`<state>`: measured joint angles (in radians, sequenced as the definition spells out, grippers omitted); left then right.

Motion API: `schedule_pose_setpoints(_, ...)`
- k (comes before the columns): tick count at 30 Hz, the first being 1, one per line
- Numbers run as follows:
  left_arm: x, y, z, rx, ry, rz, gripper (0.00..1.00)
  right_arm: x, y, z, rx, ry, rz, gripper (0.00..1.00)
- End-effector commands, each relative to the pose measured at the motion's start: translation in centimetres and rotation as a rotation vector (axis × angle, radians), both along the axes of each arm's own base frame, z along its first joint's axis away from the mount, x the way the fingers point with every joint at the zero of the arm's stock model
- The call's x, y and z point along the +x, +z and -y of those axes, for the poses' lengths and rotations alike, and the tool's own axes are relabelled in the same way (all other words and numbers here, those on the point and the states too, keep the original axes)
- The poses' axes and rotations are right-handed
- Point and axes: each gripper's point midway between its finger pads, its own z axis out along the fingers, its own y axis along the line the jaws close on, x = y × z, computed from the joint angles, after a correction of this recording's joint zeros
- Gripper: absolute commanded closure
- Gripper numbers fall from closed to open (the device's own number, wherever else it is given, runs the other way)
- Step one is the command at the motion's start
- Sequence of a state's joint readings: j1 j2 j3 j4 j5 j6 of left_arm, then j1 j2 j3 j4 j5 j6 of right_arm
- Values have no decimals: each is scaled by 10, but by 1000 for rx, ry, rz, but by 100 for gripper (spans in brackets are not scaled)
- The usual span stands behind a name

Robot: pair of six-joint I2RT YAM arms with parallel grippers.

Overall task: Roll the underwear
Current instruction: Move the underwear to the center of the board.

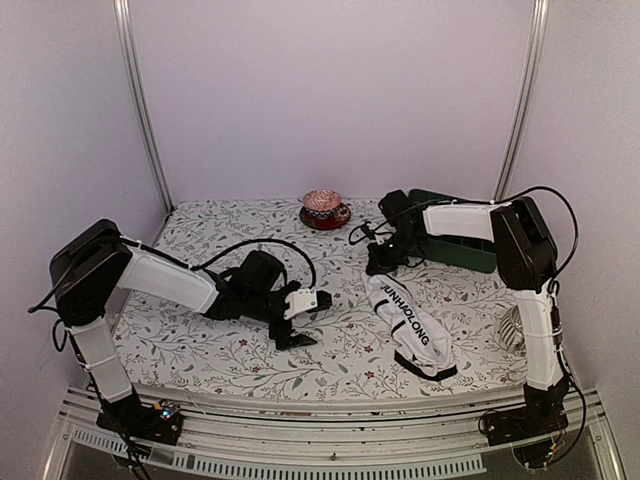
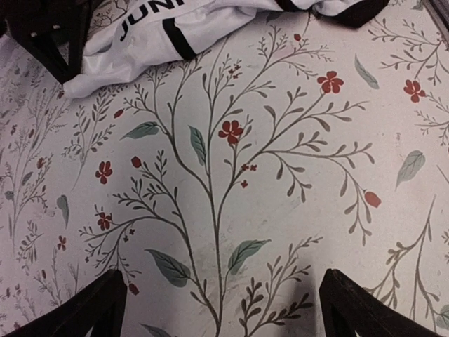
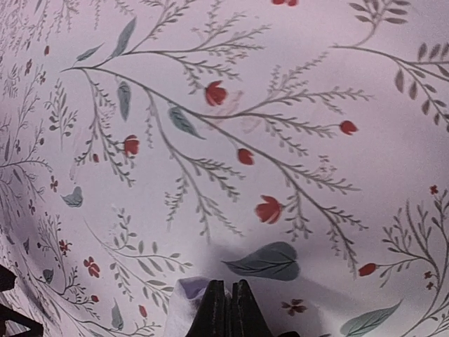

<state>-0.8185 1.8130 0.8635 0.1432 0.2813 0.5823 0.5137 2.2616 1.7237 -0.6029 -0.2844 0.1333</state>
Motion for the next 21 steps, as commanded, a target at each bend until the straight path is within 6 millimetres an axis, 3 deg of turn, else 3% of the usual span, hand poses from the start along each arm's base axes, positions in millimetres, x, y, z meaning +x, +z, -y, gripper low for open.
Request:
schedule_pose_setpoints(1, 26, 22, -6, -81, 79, -12, 1, -19, 70, -58, 118, 148, 122, 98)
schedule_pose_setpoints(4, 35, 37, -17, -139, 91, -11, 2, -41, 92, -85, 153, 237, 164, 98)
schedule_pose_setpoints(8, 26, 43, -19, -165, 26, 2, 1, -76, 111, -115, 161, 364, 216, 98)
schedule_pose_setpoints(13, 14, 41, -18, -168, -29, -2, 1, -105, 107, -125, 146, 448, 214, 97)
schedule_pose_setpoints(18, 11, 38, -18, -157, -49, -6, 1, -109, 90, -115, 64, 447, 214, 74)
schedule_pose_setpoints(21, 10, 32, -19, -142, -61, -8, 2, -108, 96, -109, 58, 432, 242, 61)
